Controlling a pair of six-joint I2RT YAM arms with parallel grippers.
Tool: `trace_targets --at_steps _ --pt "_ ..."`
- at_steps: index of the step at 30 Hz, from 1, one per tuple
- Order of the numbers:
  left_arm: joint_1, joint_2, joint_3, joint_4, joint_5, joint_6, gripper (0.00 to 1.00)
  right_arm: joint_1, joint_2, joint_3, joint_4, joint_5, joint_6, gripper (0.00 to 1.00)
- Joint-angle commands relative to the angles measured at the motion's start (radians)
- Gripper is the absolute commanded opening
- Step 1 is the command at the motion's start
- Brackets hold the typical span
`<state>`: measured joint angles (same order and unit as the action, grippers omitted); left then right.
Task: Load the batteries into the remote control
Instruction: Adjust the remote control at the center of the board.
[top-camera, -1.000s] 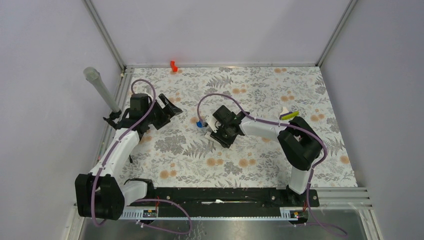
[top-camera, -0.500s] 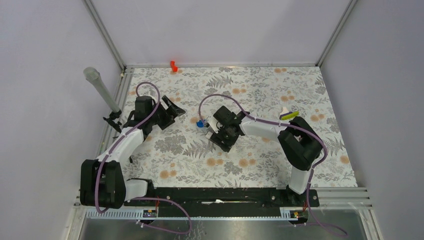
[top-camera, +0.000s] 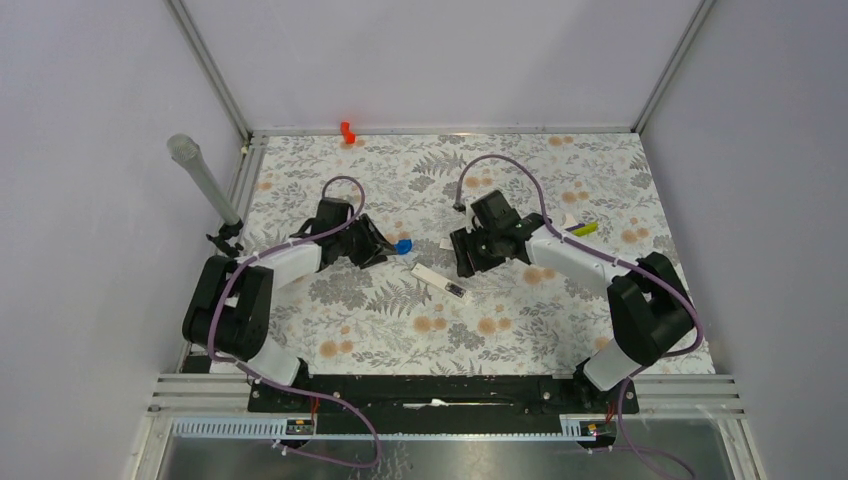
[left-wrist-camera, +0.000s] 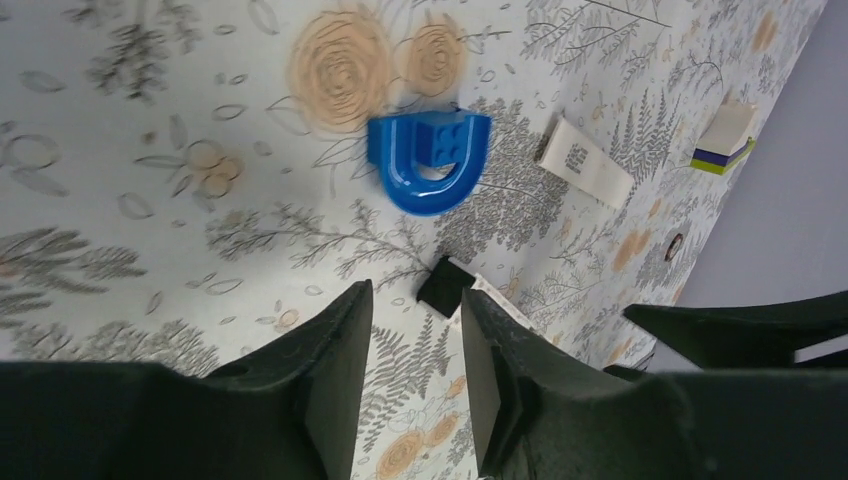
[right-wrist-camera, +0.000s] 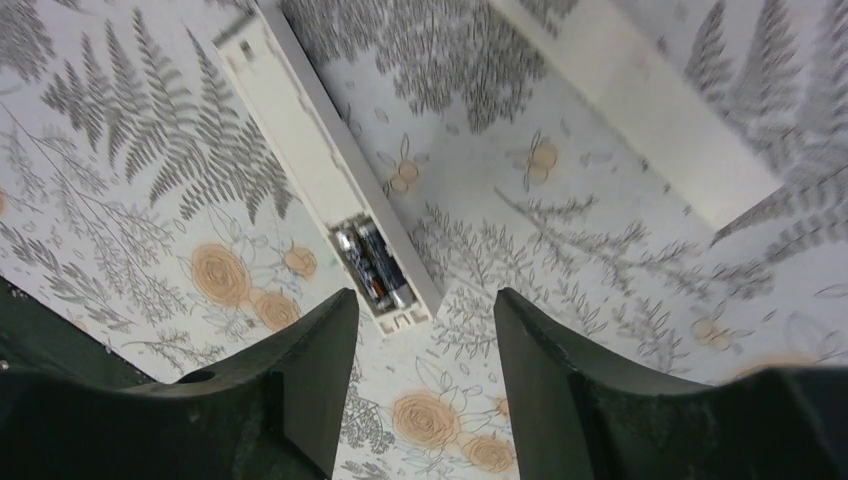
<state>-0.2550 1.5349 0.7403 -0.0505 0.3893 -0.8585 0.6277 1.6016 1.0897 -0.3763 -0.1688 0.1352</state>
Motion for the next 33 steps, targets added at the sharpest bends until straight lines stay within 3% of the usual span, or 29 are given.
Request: trace_targets --at_steps 1,7,13,18,27,33 --pt "-0.042 0.041 0.082 0.086 -0.028 -0.009 0.39 0.013 -0.046 -0.096 -0.002 -0.011 0.085 0.62" --pt "-0.071 0.11 0.083 0.106 -0.034 -0.039 0.36 0.012 -0.037 -0.133 -0.016 -0.05 0.162 0.71" --pt "-0.09 0.157 0.077 0.136 -0.006 -0.063 0.22 0.013 0.024 -0.112 -0.028 -0.068 0.2 0.65" --pt "-0.107 0.168 0.081 0.129 0.003 -0.065 0.19 0.006 0.047 -0.101 -0.026 -0.092 0.214 0.61" --pt "-0.151 0.243 0.113 0.104 0.028 -0.086 0.15 -0.026 0.081 -0.131 0.069 -0.259 0.273 0.66" --pt "-0.153 0.213 0.073 0.097 0.039 -0.091 0.12 -0.046 0.109 -0.121 0.109 -0.255 0.288 0.65"
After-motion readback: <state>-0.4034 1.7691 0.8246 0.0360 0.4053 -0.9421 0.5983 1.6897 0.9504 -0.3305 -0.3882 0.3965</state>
